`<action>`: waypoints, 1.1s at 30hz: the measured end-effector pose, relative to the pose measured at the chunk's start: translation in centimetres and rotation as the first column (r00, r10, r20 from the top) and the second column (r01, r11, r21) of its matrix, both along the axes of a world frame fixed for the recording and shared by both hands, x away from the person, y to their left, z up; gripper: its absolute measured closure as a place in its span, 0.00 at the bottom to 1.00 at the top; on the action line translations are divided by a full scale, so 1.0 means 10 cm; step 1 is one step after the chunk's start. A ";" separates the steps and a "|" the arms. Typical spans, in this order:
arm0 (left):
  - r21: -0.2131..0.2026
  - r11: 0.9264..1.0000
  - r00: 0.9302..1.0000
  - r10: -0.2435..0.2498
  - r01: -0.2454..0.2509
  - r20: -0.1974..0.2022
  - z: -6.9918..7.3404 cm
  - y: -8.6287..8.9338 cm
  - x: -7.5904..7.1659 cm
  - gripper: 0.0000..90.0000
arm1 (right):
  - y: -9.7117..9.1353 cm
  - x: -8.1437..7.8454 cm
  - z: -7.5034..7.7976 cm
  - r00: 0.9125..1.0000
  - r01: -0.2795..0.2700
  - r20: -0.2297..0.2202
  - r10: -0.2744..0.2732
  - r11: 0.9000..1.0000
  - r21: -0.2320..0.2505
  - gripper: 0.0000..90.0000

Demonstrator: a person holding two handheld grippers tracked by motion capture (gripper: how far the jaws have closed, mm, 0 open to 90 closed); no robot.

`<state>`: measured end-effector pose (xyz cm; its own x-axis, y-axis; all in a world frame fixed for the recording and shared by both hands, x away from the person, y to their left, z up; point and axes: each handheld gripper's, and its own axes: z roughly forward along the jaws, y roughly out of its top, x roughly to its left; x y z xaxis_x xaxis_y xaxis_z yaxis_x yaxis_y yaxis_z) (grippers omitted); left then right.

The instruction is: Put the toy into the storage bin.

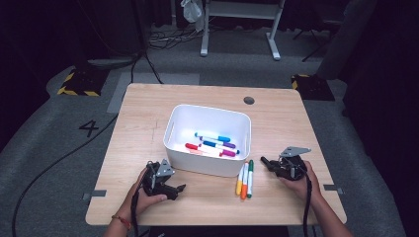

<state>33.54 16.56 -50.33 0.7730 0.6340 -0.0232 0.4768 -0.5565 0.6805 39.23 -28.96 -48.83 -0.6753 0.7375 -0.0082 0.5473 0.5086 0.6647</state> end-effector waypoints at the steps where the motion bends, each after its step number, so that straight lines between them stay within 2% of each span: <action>1: 0.000 1.000 1.000 0.000 0.000 0.000 0.00 0.00 0.00 0.17 | 0.00 0.00 0.00 1.000 -0.003 0.001 0.003 1.000 -0.001 0.83; 5: 0.000 1.000 1.000 0.000 0.000 0.000 0.00 0.00 0.00 0.17 | -0.02 0.00 0.00 1.000 -0.015 0.011 0.015 1.000 0.006 0.83; 11: 0.000 1.000 1.000 0.000 0.000 0.000 0.00 0.00 0.00 0.17 | -0.12 -0.03 0.14 0.999 -0.026 0.049 0.021 0.995 0.099 0.83; 15: 0.000 1.000 1.000 0.000 0.000 0.000 0.00 0.00 0.00 0.17 | -0.16 -0.07 0.28 0.995 -0.049 0.091 0.033 0.983 0.178 0.83; 18: 0.000 1.000 1.000 0.000 0.000 0.000 0.00 0.00 0.00 0.17 | -0.16 -0.09 0.39 0.991 -0.058 0.128 0.032 0.977 0.206 0.83; 20: 0.000 1.000 1.000 0.000 0.000 0.000 0.00 0.00 0.00 0.17 | -0.16 -0.11 0.47 0.988 -0.071 0.148 0.037 0.969 0.235 0.83; 26: 0.000 1.000 1.000 0.000 0.000 0.000 0.00 0.00 0.00 0.17 | -0.08 -0.16 0.71 0.975 -0.130 0.206 0.080 0.962 0.241 0.83; 33: 0.000 1.000 1.000 0.000 0.000 0.001 0.00 0.00 0.00 0.17 | 0.10 -0.17 1.03 0.957 -0.208 0.250 0.145 0.947 0.245 0.83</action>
